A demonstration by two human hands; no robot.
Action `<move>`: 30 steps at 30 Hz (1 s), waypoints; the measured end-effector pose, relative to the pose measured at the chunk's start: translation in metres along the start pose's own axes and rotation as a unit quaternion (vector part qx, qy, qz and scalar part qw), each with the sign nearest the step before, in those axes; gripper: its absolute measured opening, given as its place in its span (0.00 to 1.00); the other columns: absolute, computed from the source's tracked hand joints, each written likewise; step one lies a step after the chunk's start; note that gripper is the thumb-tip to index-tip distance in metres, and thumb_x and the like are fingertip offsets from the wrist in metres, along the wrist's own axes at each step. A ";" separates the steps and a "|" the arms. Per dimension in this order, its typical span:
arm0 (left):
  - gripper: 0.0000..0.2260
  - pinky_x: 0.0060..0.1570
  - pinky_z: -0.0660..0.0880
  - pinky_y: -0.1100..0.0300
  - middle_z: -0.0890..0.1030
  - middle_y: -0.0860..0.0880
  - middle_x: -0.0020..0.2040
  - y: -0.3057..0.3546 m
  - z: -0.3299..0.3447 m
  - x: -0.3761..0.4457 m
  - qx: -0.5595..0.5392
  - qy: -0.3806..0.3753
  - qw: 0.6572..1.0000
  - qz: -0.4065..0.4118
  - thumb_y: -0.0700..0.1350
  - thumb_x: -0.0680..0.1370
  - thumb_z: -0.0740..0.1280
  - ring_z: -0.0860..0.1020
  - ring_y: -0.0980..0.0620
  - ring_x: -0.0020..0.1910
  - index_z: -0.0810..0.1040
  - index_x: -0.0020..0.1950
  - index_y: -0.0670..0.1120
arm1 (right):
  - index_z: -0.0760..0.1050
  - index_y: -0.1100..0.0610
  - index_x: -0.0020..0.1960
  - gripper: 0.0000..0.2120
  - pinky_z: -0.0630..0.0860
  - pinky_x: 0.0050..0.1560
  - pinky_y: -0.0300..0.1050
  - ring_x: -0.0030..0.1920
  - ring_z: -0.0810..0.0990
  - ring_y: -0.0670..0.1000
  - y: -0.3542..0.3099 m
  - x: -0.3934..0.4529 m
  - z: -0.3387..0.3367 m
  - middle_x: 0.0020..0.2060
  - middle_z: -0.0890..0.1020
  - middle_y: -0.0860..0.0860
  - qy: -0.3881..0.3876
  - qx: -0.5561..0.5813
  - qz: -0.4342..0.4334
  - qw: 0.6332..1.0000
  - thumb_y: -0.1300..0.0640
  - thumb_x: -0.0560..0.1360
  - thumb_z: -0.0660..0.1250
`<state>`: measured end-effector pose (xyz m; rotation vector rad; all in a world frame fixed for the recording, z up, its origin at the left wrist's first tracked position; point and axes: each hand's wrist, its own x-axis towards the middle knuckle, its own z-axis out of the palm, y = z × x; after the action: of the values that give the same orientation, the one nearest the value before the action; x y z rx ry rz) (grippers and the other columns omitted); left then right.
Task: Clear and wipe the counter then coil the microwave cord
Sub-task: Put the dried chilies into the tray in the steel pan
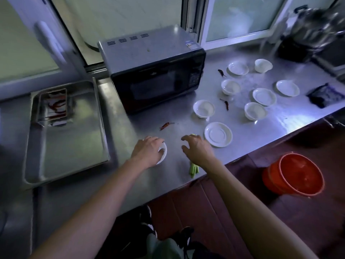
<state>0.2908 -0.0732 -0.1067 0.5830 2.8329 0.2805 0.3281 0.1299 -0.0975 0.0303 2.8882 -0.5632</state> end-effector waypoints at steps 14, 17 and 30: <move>0.18 0.64 0.68 0.51 0.76 0.51 0.68 0.003 0.035 0.072 -0.002 -0.022 1.000 -0.013 0.50 0.81 0.60 0.71 0.47 0.66 0.72 0.70 0.50 | 0.74 0.51 0.68 0.18 0.71 0.56 0.52 0.61 0.77 0.57 0.059 0.036 0.011 0.62 0.80 0.51 -0.043 -0.013 0.018 0.999 0.52 0.80 0.61; 0.17 0.63 0.69 0.49 0.76 0.50 0.68 -0.008 0.046 0.098 -0.021 -0.005 0.999 -0.031 0.50 0.81 0.60 0.72 0.46 0.65 0.73 0.70 0.49 | 0.74 0.50 0.69 0.18 0.73 0.59 0.52 0.64 0.76 0.57 0.059 0.064 0.018 0.64 0.79 0.51 -0.063 -0.006 0.012 0.998 0.52 0.80 0.61; 0.11 0.59 0.70 0.49 0.77 0.49 0.58 -0.027 0.064 0.186 -0.072 0.026 0.992 -0.099 0.46 0.79 0.62 0.71 0.45 0.61 0.79 0.59 0.50 | 0.75 0.51 0.68 0.17 0.72 0.63 0.52 0.66 0.74 0.57 0.058 0.146 0.014 0.66 0.78 0.51 -0.099 0.018 0.000 0.995 0.53 0.81 0.62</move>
<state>0.1318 -0.0127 -0.2090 0.2663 2.8603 0.4651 0.1908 0.1755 -0.1605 -0.0193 2.6869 -0.5827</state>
